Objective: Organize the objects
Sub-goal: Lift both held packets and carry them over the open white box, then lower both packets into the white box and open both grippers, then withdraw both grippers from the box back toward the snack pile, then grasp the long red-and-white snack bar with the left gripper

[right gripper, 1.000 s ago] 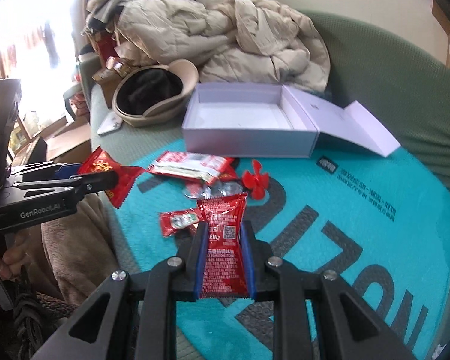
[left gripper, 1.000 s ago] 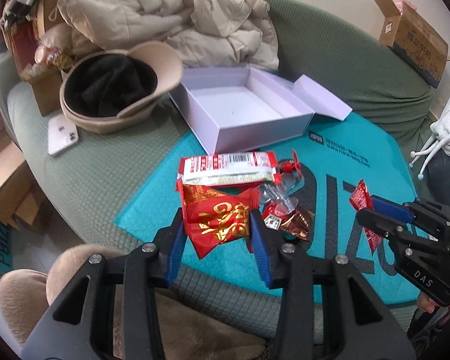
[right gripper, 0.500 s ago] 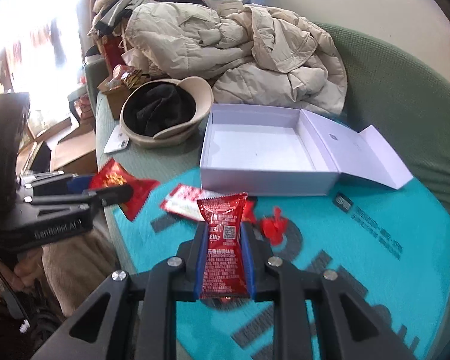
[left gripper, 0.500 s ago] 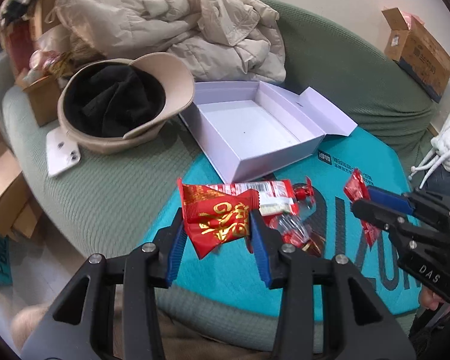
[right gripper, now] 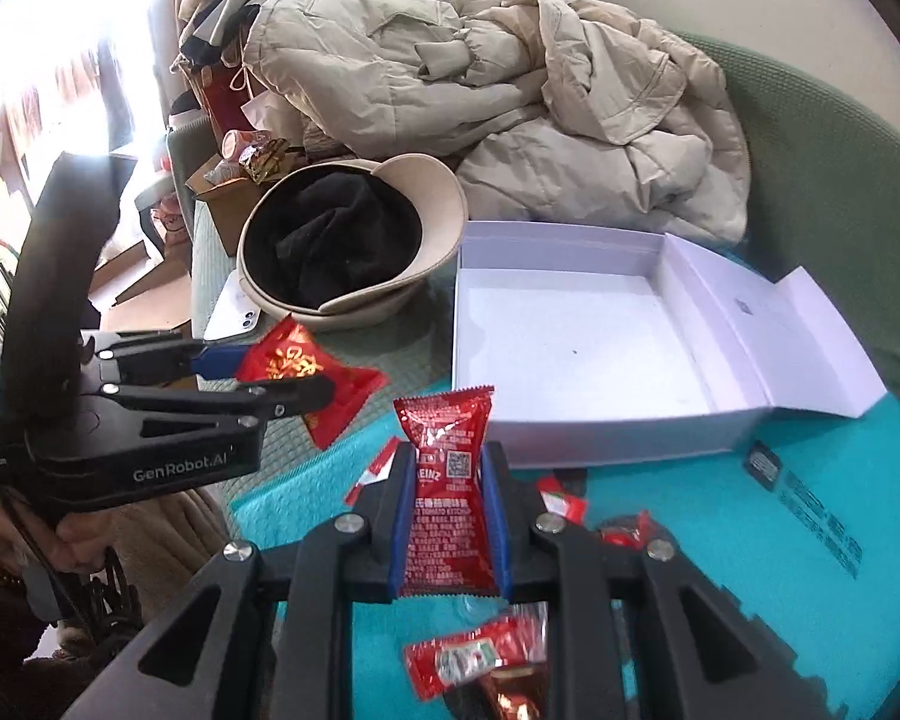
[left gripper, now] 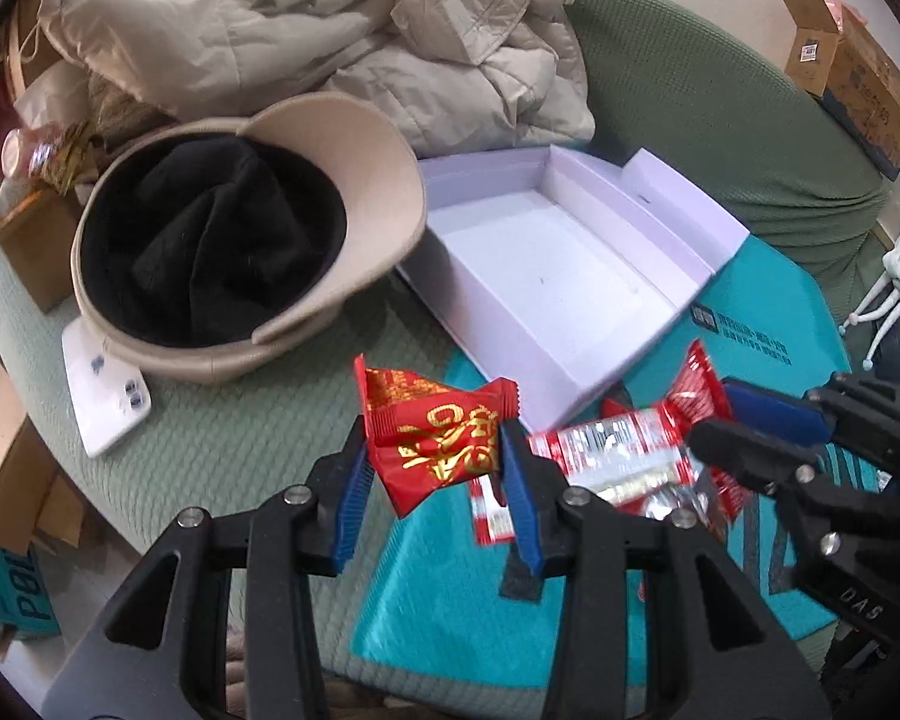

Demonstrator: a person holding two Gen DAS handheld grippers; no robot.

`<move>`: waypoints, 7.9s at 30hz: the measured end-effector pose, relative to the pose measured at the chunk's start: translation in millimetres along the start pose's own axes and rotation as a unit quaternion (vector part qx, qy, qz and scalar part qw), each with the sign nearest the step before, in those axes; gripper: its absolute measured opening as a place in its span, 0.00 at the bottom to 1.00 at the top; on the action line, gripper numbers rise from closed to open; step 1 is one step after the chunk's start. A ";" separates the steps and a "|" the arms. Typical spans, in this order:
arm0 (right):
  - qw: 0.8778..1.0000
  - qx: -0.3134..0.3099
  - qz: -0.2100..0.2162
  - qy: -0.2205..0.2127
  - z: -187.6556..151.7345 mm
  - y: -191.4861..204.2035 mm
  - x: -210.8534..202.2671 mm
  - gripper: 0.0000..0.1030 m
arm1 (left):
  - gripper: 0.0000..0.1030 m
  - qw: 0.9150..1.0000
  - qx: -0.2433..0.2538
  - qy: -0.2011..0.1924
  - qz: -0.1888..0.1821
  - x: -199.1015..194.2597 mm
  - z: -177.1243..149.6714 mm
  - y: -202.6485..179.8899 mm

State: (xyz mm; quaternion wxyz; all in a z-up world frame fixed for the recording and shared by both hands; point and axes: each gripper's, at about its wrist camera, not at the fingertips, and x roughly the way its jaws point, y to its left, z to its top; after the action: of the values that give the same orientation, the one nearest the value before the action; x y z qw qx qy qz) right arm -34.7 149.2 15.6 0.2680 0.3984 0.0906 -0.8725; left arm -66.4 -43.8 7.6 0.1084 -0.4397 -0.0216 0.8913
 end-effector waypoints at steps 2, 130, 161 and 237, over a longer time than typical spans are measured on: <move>1.000 0.001 0.004 0.003 7.4 -6.0 8.4 0.21 | 0.38 1.000 0.000 -0.008 0.008 1.7 8.9 1.1; 0.996 -0.069 0.026 -0.060 108.8 -86.7 5.7 0.52 | 0.55 0.978 -0.099 -0.099 0.154 -44.5 73.6 -47.3; 0.999 0.005 -0.028 -0.025 17.7 -42.7 -53.4 0.55 | 0.65 0.990 -0.070 -0.085 0.092 -88.1 -12.2 -58.5; 0.993 0.089 0.019 0.072 -68.8 -107.5 56.6 0.35 | 0.72 0.990 -0.028 0.107 -0.084 64.5 -33.9 -58.6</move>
State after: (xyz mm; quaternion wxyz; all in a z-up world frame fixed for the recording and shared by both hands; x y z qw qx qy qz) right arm -78.8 242.7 -78.3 0.2409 0.4843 0.0240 -0.8408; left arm -67.5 25.1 -55.6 0.1719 -0.5318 -0.0720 0.8261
